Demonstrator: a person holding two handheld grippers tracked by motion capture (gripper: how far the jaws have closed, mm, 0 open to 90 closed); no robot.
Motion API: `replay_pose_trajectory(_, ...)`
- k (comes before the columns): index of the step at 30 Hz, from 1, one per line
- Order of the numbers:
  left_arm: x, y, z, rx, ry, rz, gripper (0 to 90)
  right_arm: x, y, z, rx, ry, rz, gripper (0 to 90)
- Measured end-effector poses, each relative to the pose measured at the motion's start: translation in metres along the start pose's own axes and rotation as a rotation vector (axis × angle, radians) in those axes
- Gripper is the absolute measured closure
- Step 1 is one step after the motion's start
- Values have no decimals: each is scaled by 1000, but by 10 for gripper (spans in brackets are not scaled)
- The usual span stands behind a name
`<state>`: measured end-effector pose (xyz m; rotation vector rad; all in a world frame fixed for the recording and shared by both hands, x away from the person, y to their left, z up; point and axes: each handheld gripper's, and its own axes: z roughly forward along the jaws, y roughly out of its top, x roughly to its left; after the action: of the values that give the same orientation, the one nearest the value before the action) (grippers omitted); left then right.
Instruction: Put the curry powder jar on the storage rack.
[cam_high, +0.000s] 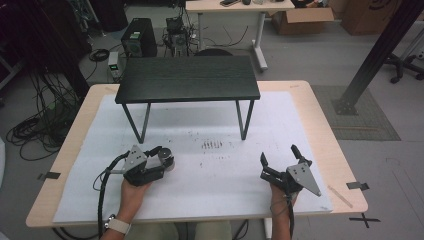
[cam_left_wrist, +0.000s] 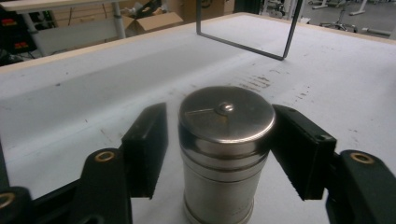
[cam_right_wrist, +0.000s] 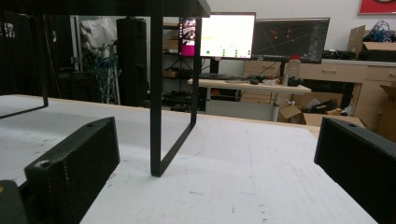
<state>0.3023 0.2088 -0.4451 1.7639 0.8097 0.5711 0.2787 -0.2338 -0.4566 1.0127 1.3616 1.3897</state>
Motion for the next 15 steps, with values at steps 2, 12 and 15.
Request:
replay_pose_trajectory(2,1,0,0,-1,-9,-7,442,0,0,0,0,0,0,0)
replay_pose_trajectory(12,1,0,0,-3,-23,-2,490,0,0,0,-1,-1,0,0)
replay_pose_trajectory(15,1,0,-1,-6,-23,-6,492,0,0,0,-1,-1,1,0)
